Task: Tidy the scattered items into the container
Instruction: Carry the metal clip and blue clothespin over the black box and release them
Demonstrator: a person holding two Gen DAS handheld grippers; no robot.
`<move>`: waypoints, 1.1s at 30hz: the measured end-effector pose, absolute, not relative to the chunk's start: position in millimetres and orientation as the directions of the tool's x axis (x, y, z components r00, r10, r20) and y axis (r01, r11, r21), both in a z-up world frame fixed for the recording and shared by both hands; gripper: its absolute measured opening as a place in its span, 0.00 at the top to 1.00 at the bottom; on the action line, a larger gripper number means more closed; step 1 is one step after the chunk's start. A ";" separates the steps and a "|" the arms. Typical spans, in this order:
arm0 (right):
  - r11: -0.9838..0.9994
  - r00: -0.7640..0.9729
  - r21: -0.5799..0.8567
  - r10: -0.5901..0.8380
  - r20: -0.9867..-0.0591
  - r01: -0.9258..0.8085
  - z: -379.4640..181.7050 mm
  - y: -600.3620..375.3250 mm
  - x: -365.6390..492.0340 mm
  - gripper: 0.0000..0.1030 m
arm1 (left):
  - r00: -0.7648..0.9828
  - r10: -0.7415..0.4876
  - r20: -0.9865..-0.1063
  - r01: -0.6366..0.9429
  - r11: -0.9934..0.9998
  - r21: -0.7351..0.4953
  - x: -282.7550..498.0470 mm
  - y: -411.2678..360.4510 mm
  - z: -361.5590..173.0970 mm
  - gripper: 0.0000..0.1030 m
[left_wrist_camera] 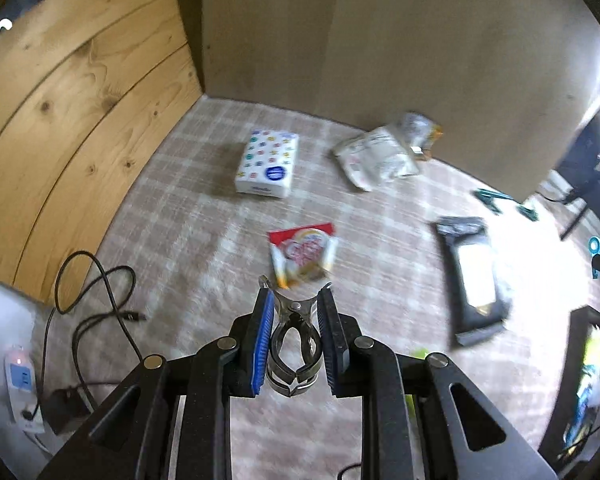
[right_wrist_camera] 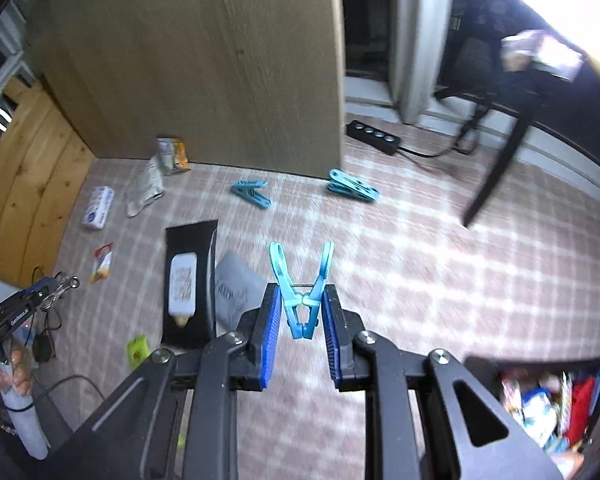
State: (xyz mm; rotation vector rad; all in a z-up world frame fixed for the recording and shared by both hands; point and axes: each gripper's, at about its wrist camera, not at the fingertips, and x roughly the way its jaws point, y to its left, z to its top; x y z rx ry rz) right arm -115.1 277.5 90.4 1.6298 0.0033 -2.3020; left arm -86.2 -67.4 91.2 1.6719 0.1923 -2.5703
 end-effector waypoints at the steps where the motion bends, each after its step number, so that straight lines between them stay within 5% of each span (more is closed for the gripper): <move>1: -0.950 -0.308 0.183 -0.259 -0.915 0.254 95.1 285.6 -105.6 0.80 | -0.416 0.016 -0.909 0.109 -0.992 -0.068 -80.9 -60.8 97.2 0.80; 15: -0.978 -0.418 0.181 -0.207 -0.885 0.102 151.7 432.0 14.2 0.80 | -0.431 0.223 -0.874 -0.244 -0.962 -0.125 -17.6 114.8 131.0 0.80; 33: -0.966 -0.381 0.150 -0.061 -0.923 -0.209 119.0 624.3 168.1 0.80 | -0.202 0.451 -0.869 -0.693 -0.693 -0.199 110.8 371.4 129.7 0.80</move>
